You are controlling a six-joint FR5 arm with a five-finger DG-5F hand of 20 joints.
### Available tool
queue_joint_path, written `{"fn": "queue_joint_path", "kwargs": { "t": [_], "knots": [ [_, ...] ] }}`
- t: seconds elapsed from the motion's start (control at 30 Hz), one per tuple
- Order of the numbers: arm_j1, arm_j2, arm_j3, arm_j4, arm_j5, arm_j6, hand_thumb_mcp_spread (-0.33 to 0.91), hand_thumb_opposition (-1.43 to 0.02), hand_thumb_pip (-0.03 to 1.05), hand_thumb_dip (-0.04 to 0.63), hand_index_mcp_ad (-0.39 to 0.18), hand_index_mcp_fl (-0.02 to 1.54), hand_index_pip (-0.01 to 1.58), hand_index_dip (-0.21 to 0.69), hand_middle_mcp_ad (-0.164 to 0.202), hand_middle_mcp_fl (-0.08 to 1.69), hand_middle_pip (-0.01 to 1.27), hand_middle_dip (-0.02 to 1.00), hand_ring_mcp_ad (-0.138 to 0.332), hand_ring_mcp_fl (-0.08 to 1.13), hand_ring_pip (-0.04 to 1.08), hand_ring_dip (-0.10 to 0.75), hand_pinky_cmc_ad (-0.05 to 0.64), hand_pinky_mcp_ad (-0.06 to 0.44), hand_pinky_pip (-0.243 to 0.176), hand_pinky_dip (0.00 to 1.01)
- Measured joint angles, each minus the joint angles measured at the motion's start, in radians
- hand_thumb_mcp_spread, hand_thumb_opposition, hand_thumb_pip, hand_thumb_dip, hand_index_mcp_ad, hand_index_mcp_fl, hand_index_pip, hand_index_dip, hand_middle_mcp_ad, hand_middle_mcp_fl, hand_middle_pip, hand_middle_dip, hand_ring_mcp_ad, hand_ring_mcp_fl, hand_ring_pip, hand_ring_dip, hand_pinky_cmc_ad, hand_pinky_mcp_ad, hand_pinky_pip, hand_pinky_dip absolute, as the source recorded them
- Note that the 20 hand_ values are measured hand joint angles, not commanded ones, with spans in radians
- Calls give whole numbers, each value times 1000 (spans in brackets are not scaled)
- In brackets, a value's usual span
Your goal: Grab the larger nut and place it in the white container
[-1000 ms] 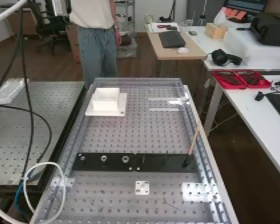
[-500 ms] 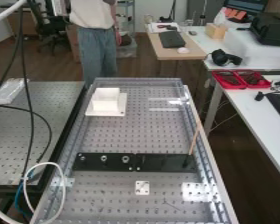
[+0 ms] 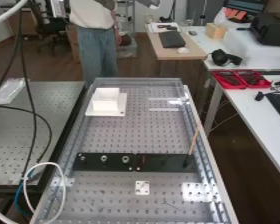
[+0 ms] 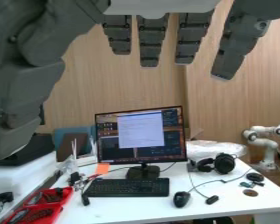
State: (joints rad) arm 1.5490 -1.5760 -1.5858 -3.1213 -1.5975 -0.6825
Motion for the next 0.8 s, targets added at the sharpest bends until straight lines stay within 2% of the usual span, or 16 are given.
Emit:
{"fn": "queue_joint_path", "kwargs": {
  "t": [0.17,0.23,0.8],
  "knots": [
    [1,0,-5,0,2,2,136,-728,518,30,-54,10,87,-49,40,5,138,206,138,2,103,96,346,314,-73,415],
    [1,0,-8,1,4,6,138,-738,518,30,-58,10,87,-49,52,5,138,206,138,0,103,96,346,311,-87,410],
    [32,11,-66,22,63,-11,145,-740,525,47,-58,10,87,-56,58,5,138,206,138,2,103,96,346,314,-91,410]
  ]
}}
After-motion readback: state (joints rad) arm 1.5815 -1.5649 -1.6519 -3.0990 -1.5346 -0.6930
